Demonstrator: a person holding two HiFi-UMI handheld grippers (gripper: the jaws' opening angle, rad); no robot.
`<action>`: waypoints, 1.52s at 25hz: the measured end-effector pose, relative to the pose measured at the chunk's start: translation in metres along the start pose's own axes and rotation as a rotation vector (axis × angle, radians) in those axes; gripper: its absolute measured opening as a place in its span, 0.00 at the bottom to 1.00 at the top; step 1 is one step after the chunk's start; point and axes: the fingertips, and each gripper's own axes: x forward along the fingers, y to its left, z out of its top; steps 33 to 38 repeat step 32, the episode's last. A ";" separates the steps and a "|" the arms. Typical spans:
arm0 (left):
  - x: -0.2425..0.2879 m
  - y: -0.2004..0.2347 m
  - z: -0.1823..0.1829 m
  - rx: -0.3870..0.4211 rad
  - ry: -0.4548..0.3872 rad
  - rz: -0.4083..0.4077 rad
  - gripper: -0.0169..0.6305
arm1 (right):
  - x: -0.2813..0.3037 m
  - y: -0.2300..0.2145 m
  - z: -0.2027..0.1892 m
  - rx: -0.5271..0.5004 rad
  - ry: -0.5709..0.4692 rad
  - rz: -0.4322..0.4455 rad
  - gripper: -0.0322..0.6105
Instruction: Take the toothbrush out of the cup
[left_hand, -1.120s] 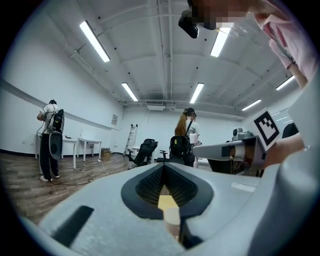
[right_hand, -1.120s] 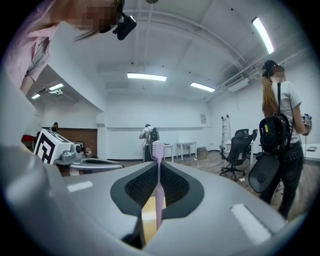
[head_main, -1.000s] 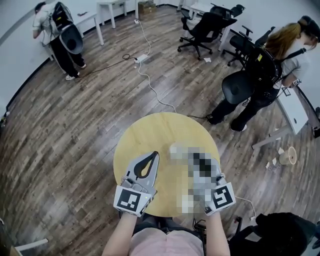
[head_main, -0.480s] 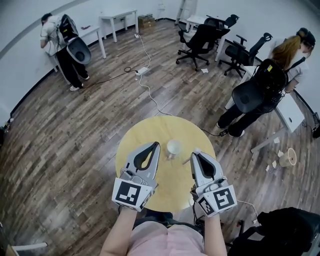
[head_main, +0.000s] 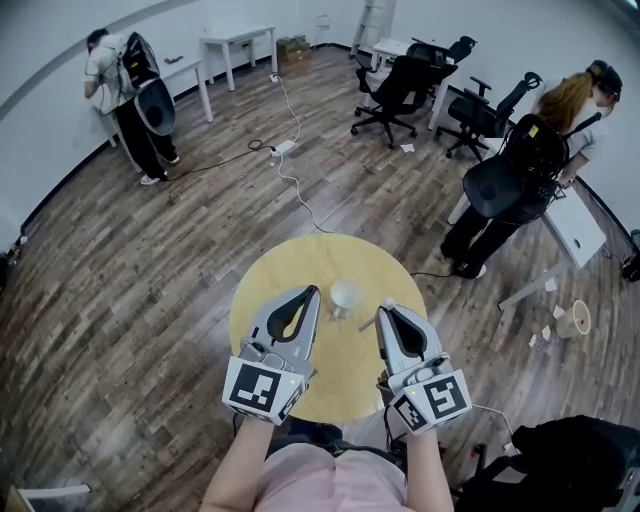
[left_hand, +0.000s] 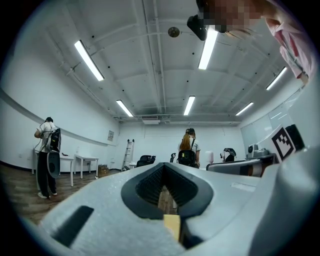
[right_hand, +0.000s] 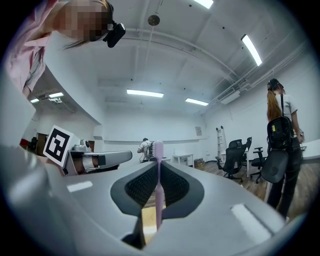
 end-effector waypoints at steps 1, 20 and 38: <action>0.000 -0.001 0.000 0.003 0.000 0.001 0.02 | 0.000 0.000 0.000 0.003 -0.002 0.001 0.08; 0.000 -0.004 -0.003 0.009 -0.001 0.008 0.02 | 0.002 -0.001 -0.004 -0.002 0.015 0.017 0.08; 0.002 -0.004 -0.006 0.009 0.004 0.013 0.02 | 0.004 -0.003 -0.006 -0.001 0.021 0.021 0.08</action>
